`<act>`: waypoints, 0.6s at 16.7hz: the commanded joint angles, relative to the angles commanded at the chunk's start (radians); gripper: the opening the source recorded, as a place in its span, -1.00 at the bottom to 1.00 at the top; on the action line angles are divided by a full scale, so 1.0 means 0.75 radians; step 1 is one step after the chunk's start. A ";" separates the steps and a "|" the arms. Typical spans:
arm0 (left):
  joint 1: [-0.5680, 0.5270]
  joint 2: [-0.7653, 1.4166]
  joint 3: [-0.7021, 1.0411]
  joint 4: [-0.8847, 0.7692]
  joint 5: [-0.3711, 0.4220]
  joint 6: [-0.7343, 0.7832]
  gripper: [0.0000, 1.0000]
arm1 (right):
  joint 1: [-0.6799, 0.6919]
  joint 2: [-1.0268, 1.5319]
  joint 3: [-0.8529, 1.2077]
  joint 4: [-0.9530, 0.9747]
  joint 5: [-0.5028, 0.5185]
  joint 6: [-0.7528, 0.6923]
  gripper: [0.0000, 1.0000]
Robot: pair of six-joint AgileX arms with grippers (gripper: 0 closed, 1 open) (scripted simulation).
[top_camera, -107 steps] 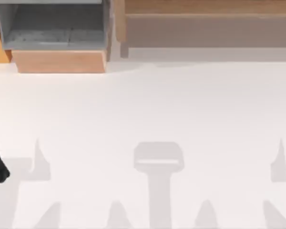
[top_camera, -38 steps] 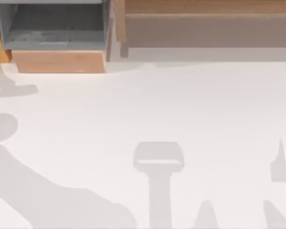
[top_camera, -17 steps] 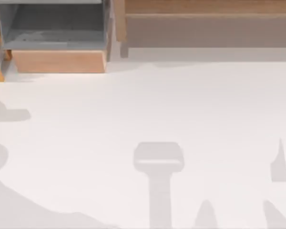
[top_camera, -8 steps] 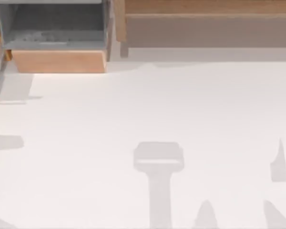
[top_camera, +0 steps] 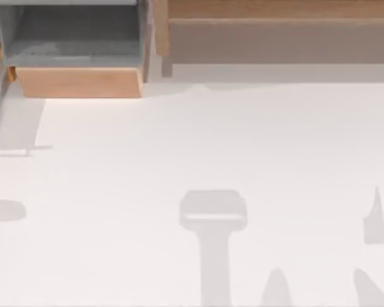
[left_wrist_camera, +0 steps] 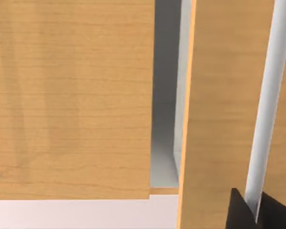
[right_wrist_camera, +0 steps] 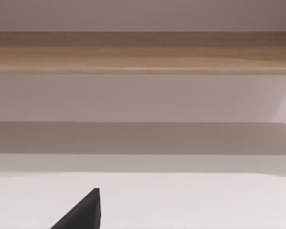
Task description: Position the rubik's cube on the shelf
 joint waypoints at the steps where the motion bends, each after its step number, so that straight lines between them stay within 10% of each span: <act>1: 0.027 -0.019 -0.051 0.026 0.028 -0.002 -1.00 | 0.000 0.000 0.000 0.000 0.000 0.000 1.00; 7: 0.083 -0.057 -0.138 0.082 0.084 0.006 -1.00 | 0.000 0.000 0.000 0.000 0.000 0.000 1.00; 10: 0.083 -0.057 -0.138 0.082 0.084 0.006 -0.55 | 0.000 0.000 0.000 0.000 0.000 0.000 1.00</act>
